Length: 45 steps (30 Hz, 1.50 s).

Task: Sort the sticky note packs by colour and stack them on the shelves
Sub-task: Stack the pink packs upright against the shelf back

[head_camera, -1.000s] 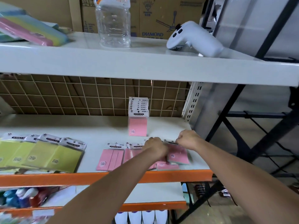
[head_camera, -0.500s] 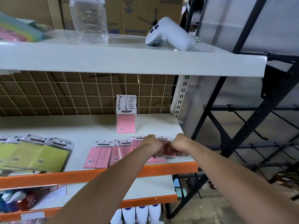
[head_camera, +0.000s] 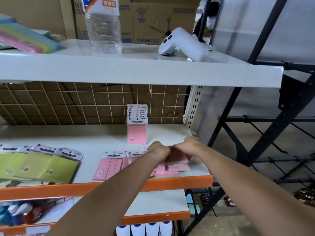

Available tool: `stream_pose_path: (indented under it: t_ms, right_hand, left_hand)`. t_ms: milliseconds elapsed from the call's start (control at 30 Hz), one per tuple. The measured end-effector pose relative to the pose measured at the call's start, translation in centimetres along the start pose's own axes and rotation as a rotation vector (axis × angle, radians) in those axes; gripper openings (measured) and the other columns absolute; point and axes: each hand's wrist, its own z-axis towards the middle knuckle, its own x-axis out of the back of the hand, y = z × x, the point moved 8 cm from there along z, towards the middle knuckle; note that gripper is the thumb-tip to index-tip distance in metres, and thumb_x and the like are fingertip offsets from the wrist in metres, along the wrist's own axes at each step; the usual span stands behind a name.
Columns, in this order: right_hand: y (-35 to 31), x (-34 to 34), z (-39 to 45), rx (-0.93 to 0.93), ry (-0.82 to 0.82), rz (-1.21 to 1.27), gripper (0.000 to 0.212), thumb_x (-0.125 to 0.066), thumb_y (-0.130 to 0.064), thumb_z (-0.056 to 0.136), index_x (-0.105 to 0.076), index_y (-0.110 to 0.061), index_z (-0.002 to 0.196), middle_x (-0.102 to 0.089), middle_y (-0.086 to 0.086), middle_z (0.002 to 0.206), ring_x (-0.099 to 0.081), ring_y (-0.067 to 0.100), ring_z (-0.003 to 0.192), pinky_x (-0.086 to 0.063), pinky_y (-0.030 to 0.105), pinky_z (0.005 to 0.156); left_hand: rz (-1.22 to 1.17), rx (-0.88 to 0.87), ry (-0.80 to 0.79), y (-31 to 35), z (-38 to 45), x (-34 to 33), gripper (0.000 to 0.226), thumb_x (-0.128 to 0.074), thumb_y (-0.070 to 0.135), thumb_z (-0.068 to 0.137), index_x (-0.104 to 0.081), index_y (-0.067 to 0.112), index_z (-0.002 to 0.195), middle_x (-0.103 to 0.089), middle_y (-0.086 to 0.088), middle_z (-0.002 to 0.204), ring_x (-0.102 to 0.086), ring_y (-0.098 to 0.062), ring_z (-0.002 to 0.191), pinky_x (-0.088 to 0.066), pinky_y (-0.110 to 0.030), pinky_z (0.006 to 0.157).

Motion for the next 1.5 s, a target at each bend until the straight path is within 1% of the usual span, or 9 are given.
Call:
stream_pose_path:
  t_ms: [167,300,467,633,767,900,1133,1267,1500]
  right_hand:
    - [-3.7,-0.3,0.1,0.083,-0.003,0.091,0.031,-0.063,-0.034,0.083,-0.056,-0.007,0.071,-0.060,0.011,0.060,-0.062,0.023,0.050,-0.051,0.023,0.047]
    - [-7.1,-1.5,0.3,0.238,0.046,0.144,0.011,-0.061,-0.020,0.082,-0.051,-0.015,0.080,-0.056,0.002,0.069,-0.062,0.023,0.064,-0.055,0.032,0.057]
    - [-9.9,-3.8,0.6,0.298,0.075,0.180,0.035,-0.057,-0.020,0.083,-0.049,-0.017,0.117,-0.064,0.010,0.105,-0.062,0.028,0.089,-0.044,0.025,0.067]
    - [-11.6,-6.5,1.6,0.313,0.019,0.249,0.055,-0.050,-0.011,0.082,-0.040,-0.019,0.136,-0.065,0.008,0.098,-0.060,0.025,0.080,-0.042,0.023,0.055]
    - [-12.3,-7.2,1.9,0.330,0.051,0.282,0.050,-0.053,-0.011,0.082,-0.044,-0.017,0.131,-0.066,0.010,0.112,-0.065,0.029,0.097,-0.055,0.035,0.078]
    - [-12.1,-7.5,2.5,0.319,0.058,0.262,0.050,-0.056,-0.014,0.083,-0.044,-0.016,0.131,-0.065,0.011,0.115,-0.063,0.029,0.103,-0.054,0.036,0.085]
    - [-11.7,-8.3,3.2,0.273,0.050,0.251,0.055,-0.053,-0.013,0.085,-0.041,-0.017,0.138,-0.061,0.014,0.122,-0.059,0.033,0.109,-0.051,0.033,0.089]
    - [-11.7,-8.9,3.4,0.255,0.036,0.223,0.046,-0.050,-0.015,0.085,-0.047,-0.016,0.131,-0.062,0.011,0.120,-0.059,0.031,0.108,-0.046,0.028,0.082]
    - [-11.4,-9.5,3.7,0.269,-0.041,0.173,0.038,-0.042,-0.002,0.081,-0.065,-0.012,0.109,-0.066,0.008,0.105,-0.061,0.028,0.097,-0.046,0.027,0.075]
  left_hand:
    - [0.021,-0.031,0.120,-0.4,0.9,3.7,0.029,-0.056,0.012,0.085,-0.056,0.003,0.113,-0.063,-0.016,0.111,-0.060,-0.030,0.106,-0.047,-0.028,0.075]
    - [0.029,-0.057,0.239,-1.3,1.6,6.6,0.038,-0.047,0.010,0.088,-0.047,0.008,0.125,-0.061,-0.018,0.118,-0.059,-0.032,0.109,-0.049,-0.033,0.087]
    - [0.045,-0.057,0.336,-2.4,2.5,9.7,0.041,-0.043,0.011,0.091,-0.045,0.008,0.132,-0.059,-0.019,0.124,-0.054,-0.034,0.116,-0.043,-0.032,0.092]
    - [0.032,-0.023,0.246,-3.6,3.9,10.7,0.044,-0.045,0.014,0.091,-0.042,0.015,0.135,-0.058,-0.014,0.126,-0.055,-0.032,0.114,-0.046,-0.034,0.095]
    - [0.033,-0.013,0.166,-4.3,4.9,10.4,0.048,-0.055,0.015,0.086,-0.047,0.013,0.133,-0.059,-0.012,0.124,-0.056,-0.030,0.112,-0.046,-0.034,0.097]
    - [-0.052,-0.004,0.140,-4.9,5.8,10.0,0.045,-0.054,0.010,0.082,-0.051,0.013,0.127,-0.063,-0.012,0.118,-0.059,-0.030,0.108,-0.048,-0.036,0.096]
    - [-0.088,-0.014,0.102,-5.7,7.6,9.1,0.038,-0.051,0.016,0.082,-0.056,0.012,0.120,-0.065,-0.014,0.109,-0.061,-0.030,0.102,-0.049,-0.032,0.083]
    - [-0.076,-0.058,0.063,-5.9,8.5,8.5,0.059,-0.047,0.034,0.065,-0.053,0.016,0.121,-0.065,-0.013,0.110,-0.060,-0.030,0.102,-0.050,-0.039,0.092]
    - [-0.062,-0.050,0.059,-5.9,7.1,9.3,0.067,-0.064,0.024,0.085,-0.031,0.034,0.142,-0.063,-0.010,0.117,-0.060,-0.028,0.105,-0.048,-0.037,0.096]
